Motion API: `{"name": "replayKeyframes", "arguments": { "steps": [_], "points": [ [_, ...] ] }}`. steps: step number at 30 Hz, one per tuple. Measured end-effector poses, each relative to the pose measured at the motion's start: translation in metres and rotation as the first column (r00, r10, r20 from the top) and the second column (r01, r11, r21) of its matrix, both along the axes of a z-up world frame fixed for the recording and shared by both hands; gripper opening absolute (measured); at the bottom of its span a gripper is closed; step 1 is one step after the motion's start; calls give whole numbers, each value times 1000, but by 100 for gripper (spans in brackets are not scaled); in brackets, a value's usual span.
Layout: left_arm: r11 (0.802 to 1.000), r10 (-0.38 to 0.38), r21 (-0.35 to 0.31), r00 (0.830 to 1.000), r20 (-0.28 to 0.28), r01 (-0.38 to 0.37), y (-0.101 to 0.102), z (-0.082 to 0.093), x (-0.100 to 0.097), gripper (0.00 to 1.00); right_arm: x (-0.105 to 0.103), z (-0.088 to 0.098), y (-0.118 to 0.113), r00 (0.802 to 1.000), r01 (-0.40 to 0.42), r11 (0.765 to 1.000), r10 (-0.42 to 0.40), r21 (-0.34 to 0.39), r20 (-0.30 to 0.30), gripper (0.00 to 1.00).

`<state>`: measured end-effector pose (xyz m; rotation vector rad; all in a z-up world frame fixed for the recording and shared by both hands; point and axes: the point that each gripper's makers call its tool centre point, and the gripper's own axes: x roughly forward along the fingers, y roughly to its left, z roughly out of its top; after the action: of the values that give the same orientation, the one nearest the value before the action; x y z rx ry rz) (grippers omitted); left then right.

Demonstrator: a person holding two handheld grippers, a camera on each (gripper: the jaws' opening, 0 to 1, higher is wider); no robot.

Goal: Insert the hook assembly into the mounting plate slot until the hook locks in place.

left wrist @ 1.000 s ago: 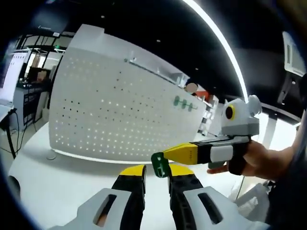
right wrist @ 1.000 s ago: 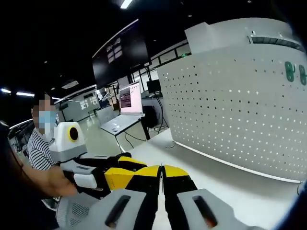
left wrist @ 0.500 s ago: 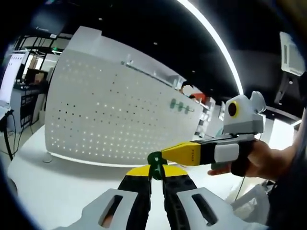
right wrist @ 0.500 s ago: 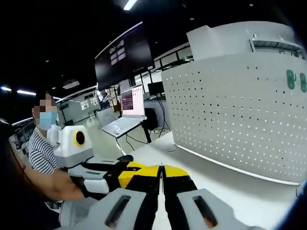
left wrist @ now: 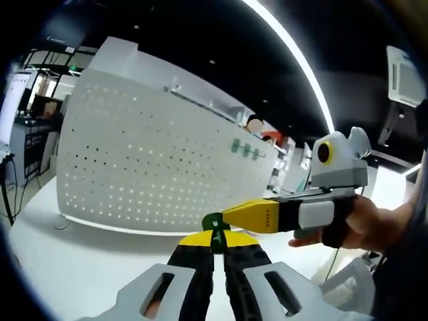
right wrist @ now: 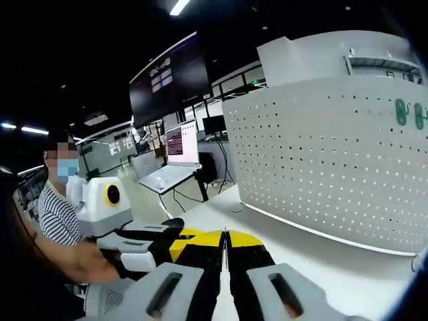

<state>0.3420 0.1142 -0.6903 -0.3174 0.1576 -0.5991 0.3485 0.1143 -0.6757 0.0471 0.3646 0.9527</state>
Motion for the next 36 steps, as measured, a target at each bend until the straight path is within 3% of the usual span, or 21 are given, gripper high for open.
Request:
{"name": "replayKeyframes", "arguments": {
  "steps": [23, 36],
  "points": [
    [998, -23, 66, 999, 33, 21, -5, 10, 2, 3, 0, 10, -5, 998, 6, 1000, -6, 14, 56, 2],
    [992, -42, 120, 998, 48, 36, -17, 18, 6, 3, 8, 30, -34, 989, 72, 996, -77, 49, 124, 9]
  ]
}}
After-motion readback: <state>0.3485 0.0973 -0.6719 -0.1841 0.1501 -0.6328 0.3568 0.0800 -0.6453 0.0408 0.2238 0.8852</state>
